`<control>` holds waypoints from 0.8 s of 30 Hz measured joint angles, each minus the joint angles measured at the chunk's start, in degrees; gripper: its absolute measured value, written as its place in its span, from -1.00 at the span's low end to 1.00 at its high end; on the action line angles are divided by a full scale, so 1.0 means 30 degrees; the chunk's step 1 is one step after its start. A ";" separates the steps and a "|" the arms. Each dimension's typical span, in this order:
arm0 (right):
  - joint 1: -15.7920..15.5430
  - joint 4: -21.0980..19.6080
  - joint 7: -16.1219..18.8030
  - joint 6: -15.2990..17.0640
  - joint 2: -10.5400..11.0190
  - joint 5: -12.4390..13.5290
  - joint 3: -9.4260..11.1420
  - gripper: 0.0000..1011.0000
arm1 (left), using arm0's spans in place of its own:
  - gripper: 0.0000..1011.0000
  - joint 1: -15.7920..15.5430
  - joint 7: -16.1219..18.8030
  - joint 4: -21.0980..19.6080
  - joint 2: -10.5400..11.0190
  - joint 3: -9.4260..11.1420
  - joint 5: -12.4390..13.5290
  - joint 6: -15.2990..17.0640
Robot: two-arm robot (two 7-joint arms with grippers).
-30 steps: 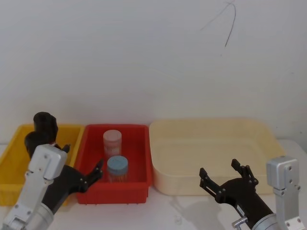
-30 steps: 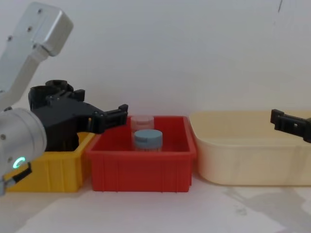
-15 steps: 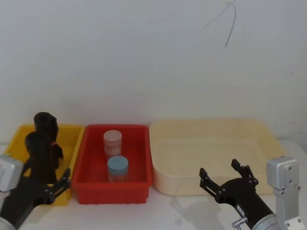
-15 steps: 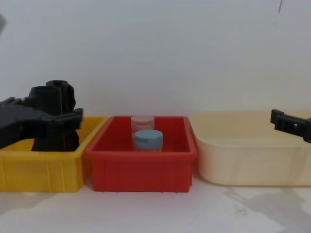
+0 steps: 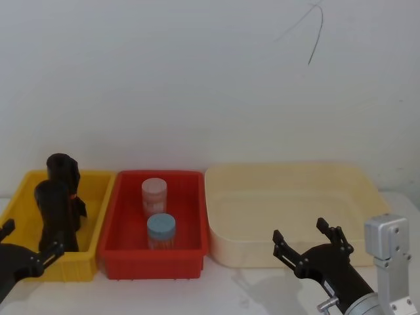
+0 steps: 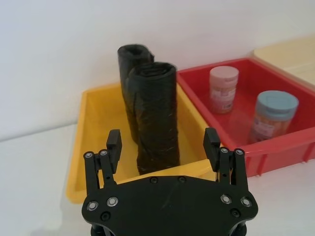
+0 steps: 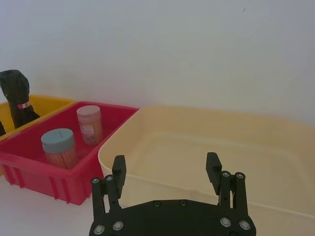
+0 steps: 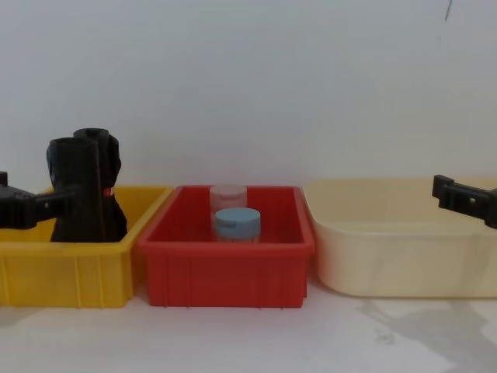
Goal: Pick up the garbage bag with the one hand and transfer it to the other hand.
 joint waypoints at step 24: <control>0.0001 0.0000 0.0000 0.0001 0.0000 0.0000 0.0001 0.98 | 0.98 -0.4220 -0.0936 0.4420 -0.1664 0.0987 0.0098 0.1426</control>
